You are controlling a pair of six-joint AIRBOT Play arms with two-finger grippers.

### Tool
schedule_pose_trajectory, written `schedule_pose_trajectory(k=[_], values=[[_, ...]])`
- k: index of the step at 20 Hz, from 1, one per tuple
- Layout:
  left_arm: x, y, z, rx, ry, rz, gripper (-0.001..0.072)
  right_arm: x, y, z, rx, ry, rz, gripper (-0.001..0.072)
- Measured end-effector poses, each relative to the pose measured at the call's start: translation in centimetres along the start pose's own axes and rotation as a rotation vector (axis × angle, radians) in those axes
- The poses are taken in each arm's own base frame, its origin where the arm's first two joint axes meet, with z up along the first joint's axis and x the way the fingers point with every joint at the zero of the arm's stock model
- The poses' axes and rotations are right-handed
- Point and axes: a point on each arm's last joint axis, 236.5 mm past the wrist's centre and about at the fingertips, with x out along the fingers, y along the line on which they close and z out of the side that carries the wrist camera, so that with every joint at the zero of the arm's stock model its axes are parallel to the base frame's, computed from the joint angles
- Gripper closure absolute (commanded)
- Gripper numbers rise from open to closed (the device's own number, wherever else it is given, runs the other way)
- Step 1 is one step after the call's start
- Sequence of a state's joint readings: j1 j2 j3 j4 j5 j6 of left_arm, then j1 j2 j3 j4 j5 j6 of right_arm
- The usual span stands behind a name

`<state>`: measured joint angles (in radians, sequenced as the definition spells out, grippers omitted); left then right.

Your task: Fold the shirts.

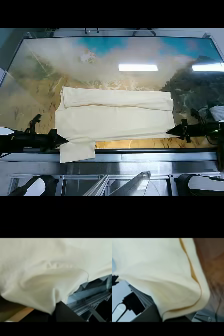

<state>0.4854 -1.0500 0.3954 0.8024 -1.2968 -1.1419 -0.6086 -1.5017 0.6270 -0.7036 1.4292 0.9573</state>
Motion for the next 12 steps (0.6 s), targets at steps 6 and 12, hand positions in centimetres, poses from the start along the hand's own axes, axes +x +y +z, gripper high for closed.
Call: schedule_pose_trajectory(k=[6, 12], values=[[-3.4, -3.6, 2.8, 0.023, -0.137, -0.166, 0.0681, -1.5, 3.9, 1.1, -0.011, -0.005, 0.114, 0.0698], [-7.2, -11.0, 8.8, 0.238, -0.224, -0.236, 0.0682, -2.5, 9.1, 6.3, -0.145, -0.180, 0.226, 0.0698]])
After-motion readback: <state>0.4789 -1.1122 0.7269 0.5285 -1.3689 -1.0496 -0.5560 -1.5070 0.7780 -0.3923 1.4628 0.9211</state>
